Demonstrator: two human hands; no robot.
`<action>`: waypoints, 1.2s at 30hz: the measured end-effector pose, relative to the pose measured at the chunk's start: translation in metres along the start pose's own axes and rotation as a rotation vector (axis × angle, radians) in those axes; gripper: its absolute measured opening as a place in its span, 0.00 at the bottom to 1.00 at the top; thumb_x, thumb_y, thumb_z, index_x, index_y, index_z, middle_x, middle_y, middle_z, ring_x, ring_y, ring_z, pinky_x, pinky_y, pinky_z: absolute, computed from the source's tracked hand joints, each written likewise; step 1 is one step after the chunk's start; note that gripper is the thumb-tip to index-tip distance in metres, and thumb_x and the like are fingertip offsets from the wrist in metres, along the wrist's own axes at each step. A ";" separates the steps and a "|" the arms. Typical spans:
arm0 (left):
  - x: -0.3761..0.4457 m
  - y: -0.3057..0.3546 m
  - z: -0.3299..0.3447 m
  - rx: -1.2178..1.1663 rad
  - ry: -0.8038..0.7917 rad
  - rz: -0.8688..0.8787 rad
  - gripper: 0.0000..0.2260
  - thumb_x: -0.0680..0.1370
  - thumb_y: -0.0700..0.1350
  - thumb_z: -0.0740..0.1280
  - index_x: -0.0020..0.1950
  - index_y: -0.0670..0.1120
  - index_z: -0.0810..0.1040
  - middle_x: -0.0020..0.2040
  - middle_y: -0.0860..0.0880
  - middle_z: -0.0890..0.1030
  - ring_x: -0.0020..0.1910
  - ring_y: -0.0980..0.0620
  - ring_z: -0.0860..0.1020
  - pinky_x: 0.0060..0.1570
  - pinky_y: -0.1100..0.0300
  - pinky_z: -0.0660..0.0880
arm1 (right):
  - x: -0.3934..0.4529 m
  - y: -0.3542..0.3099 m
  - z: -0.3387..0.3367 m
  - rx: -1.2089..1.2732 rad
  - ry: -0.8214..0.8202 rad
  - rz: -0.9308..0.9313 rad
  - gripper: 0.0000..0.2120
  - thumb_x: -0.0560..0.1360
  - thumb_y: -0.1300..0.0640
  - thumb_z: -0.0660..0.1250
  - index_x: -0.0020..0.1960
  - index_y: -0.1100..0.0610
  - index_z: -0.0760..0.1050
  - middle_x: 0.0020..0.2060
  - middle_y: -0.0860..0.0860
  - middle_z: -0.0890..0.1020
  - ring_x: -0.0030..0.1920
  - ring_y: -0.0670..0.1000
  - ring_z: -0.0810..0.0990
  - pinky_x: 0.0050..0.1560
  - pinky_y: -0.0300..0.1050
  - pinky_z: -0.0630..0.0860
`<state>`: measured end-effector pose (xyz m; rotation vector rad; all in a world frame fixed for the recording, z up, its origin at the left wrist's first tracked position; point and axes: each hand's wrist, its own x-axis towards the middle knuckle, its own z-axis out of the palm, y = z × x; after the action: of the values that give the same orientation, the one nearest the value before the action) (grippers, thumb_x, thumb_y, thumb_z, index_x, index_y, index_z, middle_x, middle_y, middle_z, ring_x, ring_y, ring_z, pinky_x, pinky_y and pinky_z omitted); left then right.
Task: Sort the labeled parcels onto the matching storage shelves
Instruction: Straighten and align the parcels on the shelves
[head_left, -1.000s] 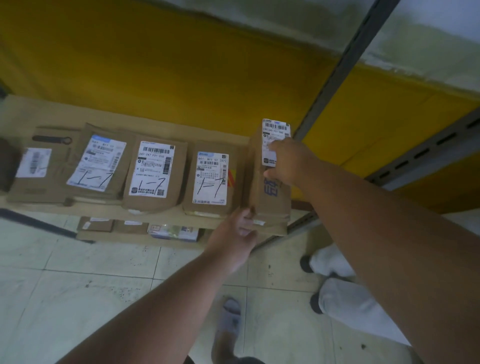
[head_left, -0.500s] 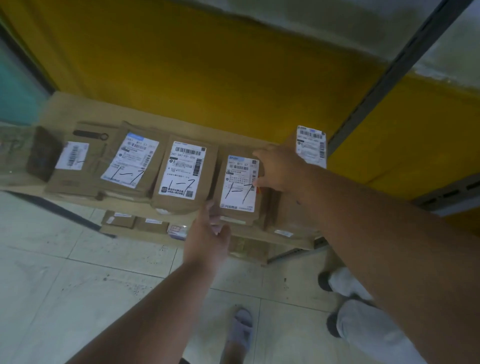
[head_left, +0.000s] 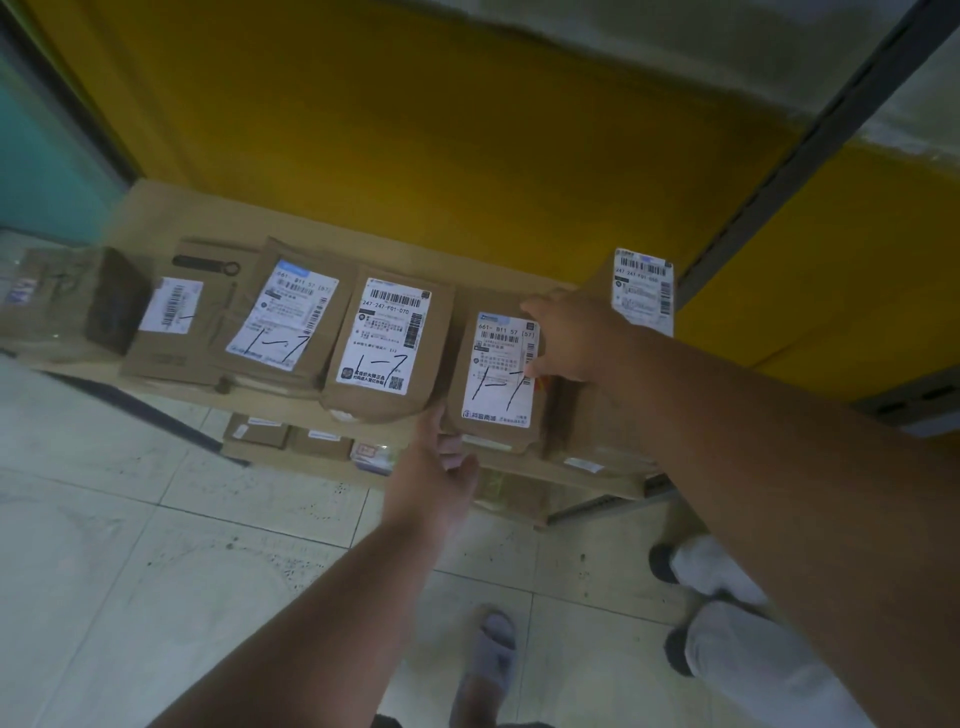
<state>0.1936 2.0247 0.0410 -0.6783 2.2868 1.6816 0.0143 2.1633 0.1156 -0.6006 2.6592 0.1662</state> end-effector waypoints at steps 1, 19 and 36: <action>-0.002 0.000 -0.002 0.012 -0.001 0.004 0.30 0.79 0.42 0.68 0.77 0.58 0.62 0.60 0.58 0.79 0.52 0.64 0.77 0.40 0.71 0.69 | -0.001 -0.001 -0.001 0.001 0.005 0.001 0.44 0.67 0.42 0.77 0.76 0.53 0.61 0.70 0.58 0.72 0.69 0.61 0.70 0.66 0.60 0.70; 0.031 -0.026 -0.103 0.054 0.275 -0.045 0.21 0.79 0.46 0.68 0.70 0.56 0.67 0.50 0.57 0.82 0.42 0.67 0.76 0.33 0.66 0.68 | 0.053 -0.096 -0.028 0.190 -0.017 -0.112 0.41 0.72 0.49 0.76 0.78 0.51 0.59 0.75 0.54 0.67 0.71 0.58 0.68 0.65 0.51 0.68; 0.035 -0.033 -0.140 0.154 0.165 -0.097 0.20 0.77 0.50 0.70 0.67 0.58 0.69 0.48 0.56 0.83 0.43 0.59 0.80 0.33 0.62 0.70 | 0.049 -0.119 -0.037 0.079 0.000 -0.178 0.40 0.74 0.46 0.73 0.79 0.52 0.58 0.75 0.56 0.66 0.73 0.59 0.65 0.69 0.52 0.65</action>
<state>0.1924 1.8766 0.0427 -0.9071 2.4200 1.4383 0.0119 2.0297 0.1261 -0.8058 2.5823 0.0103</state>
